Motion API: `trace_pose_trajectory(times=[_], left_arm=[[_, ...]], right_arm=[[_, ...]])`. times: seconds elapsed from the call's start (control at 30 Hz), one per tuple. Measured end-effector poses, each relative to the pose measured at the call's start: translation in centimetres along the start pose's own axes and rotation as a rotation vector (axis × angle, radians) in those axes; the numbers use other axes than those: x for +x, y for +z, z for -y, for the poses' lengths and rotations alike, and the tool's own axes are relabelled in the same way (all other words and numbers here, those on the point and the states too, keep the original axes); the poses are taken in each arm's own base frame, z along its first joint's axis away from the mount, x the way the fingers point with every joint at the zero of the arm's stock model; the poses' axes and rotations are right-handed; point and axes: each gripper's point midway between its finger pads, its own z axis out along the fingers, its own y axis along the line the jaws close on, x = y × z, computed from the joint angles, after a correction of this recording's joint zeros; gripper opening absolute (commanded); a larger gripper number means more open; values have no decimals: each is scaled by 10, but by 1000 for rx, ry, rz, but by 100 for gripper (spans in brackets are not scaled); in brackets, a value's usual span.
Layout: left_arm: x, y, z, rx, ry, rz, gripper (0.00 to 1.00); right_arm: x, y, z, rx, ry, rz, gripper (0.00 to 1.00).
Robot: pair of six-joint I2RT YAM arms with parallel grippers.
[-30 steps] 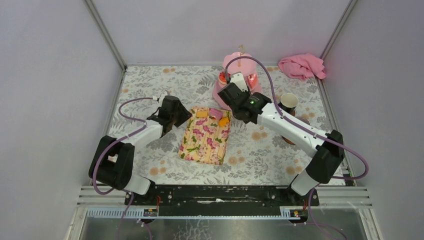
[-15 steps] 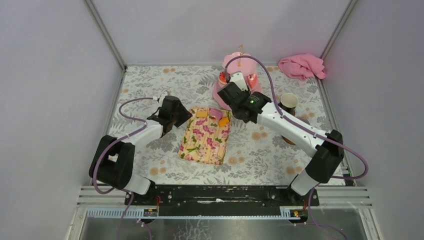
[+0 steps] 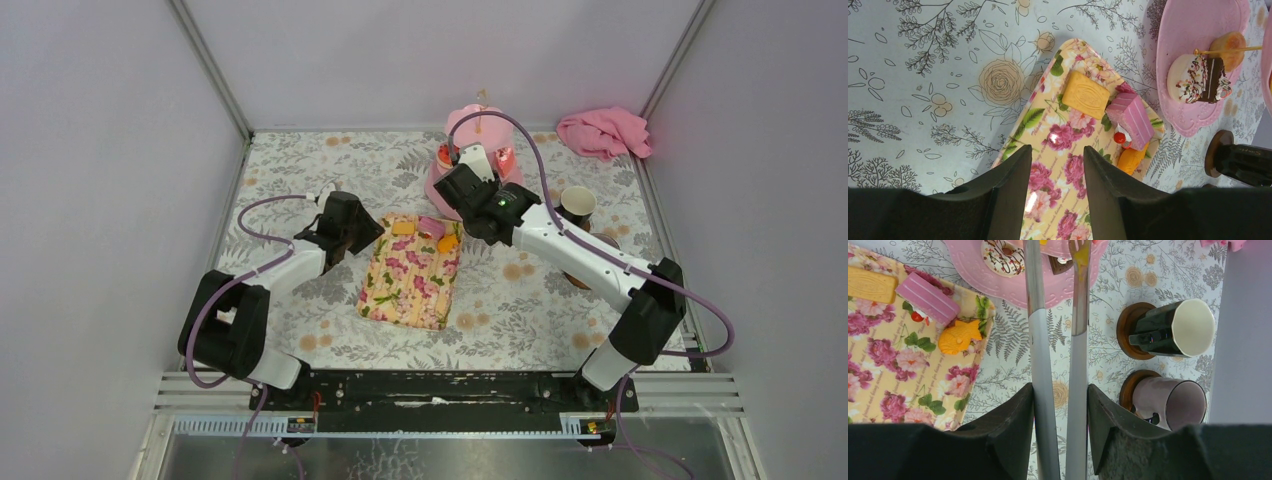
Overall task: Serve the afternoon tea
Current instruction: Place the desert on the desert table.
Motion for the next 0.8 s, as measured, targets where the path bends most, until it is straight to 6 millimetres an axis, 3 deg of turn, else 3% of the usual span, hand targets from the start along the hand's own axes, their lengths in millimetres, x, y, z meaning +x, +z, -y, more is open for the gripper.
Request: trace_pose_trajectory(times=[0.4, 0.8], left_arm=[[0, 0, 0, -1, 0, 0, 50], [0, 4, 0, -9, 6, -6, 50]], right_arm=[[-2, -3, 2, -4, 8, 8, 39], [-5, -35, 22, -57, 59, 62, 38]])
